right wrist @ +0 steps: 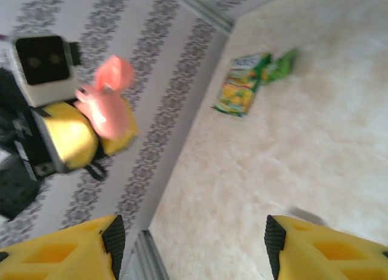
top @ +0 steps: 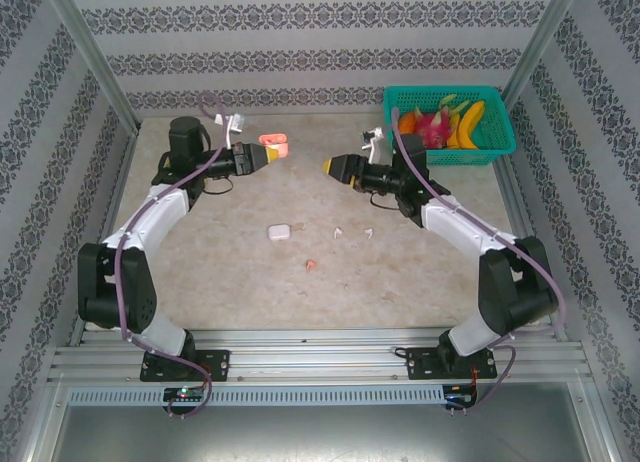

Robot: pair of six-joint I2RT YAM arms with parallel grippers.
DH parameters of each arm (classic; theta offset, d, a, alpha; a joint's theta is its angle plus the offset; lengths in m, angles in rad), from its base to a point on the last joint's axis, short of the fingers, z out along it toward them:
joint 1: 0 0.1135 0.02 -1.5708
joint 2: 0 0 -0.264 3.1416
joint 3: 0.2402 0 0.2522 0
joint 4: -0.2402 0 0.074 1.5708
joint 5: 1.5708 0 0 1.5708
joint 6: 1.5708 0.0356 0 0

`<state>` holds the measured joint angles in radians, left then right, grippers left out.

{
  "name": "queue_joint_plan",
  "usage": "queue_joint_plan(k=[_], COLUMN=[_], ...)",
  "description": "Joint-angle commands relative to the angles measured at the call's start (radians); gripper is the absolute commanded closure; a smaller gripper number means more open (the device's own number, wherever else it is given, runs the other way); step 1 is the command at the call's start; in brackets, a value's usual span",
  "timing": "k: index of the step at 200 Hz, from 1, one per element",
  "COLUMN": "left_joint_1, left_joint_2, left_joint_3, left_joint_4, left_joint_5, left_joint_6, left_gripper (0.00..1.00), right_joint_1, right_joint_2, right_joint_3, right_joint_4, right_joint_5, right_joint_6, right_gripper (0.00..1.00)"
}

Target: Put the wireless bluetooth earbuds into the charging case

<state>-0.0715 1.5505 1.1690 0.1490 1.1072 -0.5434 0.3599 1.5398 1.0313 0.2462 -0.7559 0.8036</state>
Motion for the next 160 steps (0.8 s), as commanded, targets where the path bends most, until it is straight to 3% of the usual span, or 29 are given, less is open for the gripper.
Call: queue_joint_plan(k=[1, 48, 81, 112, 160], left_joint_1=[0.022, 0.028, 0.029, 0.031, 0.032], left_joint_2=[-0.058, -0.135, -0.176, -0.203, -0.214], left_joint_3=[-0.026, -0.068, -0.079, -0.093, -0.116], left_joint_4=[0.055, -0.040, -0.082, -0.102, -0.085], left_joint_5=[-0.077, -0.251, -0.298, -0.326, -0.328], left_joint_6=[-0.015, 0.031, 0.053, 0.064, 0.054], left_gripper=[0.93, 0.93, 0.92, 0.93, 0.92], right_joint_1=[0.075, 0.336, 0.482, 0.550, 0.564], right_joint_2=[-0.030, 0.072, 0.210, 0.295, 0.340], right_joint_3=[-0.060, -0.063, 0.030, 0.087, 0.133], right_joint_4=[-0.242, -0.518, -0.675, -0.707, -0.715], right_joint_5=[0.172, 0.595, 0.791, 0.842, 0.860], right_joint_6=[-0.081, -0.028, 0.066, 0.123, 0.132], right_gripper=[0.36, 0.37, 0.41, 0.46, 0.53])
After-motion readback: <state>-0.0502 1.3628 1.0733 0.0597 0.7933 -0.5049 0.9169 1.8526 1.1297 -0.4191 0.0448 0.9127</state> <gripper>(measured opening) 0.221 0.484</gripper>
